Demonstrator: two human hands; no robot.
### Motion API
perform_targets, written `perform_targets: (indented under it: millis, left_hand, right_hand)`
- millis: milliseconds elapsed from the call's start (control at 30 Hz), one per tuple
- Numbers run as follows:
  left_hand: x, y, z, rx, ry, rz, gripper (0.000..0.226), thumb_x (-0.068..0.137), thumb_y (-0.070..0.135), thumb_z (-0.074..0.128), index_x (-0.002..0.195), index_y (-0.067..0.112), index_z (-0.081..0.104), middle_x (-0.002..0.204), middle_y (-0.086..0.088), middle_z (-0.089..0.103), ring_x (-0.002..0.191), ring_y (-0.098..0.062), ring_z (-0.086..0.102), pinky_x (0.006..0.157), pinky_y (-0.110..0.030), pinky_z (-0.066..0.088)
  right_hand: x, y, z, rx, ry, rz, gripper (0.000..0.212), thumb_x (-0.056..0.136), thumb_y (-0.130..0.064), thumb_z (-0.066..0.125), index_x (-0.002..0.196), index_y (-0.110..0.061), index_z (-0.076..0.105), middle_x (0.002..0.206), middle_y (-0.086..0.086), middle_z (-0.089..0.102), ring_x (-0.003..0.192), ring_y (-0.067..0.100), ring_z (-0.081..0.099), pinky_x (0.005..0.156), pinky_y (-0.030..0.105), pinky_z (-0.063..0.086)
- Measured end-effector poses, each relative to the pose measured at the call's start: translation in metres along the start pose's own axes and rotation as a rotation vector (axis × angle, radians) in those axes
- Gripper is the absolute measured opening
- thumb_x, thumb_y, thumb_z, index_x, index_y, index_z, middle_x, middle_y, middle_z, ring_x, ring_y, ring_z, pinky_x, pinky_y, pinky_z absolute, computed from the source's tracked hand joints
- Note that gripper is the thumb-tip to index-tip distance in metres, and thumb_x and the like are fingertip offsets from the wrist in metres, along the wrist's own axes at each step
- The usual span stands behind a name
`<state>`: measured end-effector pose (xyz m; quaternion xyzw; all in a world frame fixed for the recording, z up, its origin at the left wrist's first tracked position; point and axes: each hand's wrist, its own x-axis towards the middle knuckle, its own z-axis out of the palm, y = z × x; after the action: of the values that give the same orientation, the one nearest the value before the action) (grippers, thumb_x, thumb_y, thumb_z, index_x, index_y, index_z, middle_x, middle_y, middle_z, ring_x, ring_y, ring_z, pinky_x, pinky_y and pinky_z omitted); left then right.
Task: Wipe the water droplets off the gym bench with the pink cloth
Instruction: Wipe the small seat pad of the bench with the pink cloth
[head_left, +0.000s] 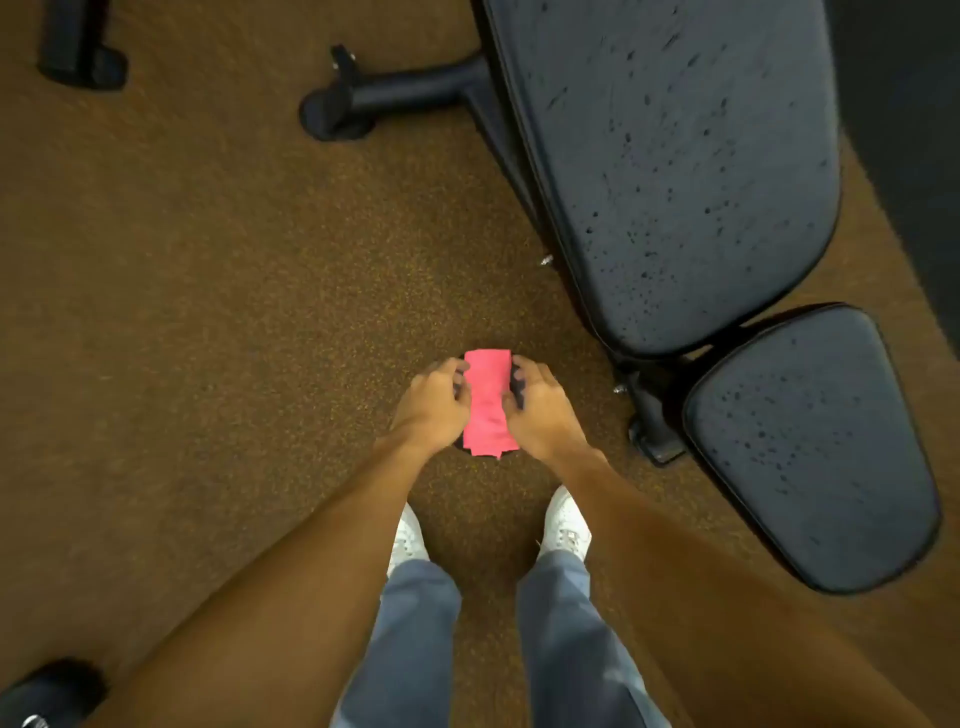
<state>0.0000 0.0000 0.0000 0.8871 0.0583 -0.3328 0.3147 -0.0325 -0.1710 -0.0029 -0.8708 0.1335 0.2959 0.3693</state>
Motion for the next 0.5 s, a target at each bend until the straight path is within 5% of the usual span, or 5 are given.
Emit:
perform_targets:
  millis: [267, 500]
  left_hand:
    - [0.059, -0.008, 0.030, 0.070, -0.022, -0.050, 0.058, 0.105, 0.018, 0.061, 0.160, 0.015, 0.046, 0.160, -0.019, 0.046, 0.147, -0.039, 0.046, 0.121, -0.052, 0.042]
    - [0.067, -0.010, 0.035, 0.006, 0.032, -0.079, 0.032, 0.101, 0.012, 0.069, 0.133, 0.014, 0.073, 0.136, -0.013, 0.052, 0.132, -0.032, 0.054, 0.115, -0.040, 0.047]
  right_hand:
    - [0.052, 0.018, 0.026, -0.016, 0.060, 0.044, 0.059, 0.106, -0.023, 0.063, 0.160, -0.007, 0.045, 0.151, 0.018, 0.047, 0.138, 0.038, 0.052, 0.117, 0.052, 0.045]
    - [0.066, 0.021, 0.035, 0.030, 0.090, 0.054, 0.037, 0.102, -0.016, 0.070, 0.137, -0.005, 0.064, 0.138, 0.017, 0.053, 0.132, 0.036, 0.053, 0.114, 0.049, 0.047]
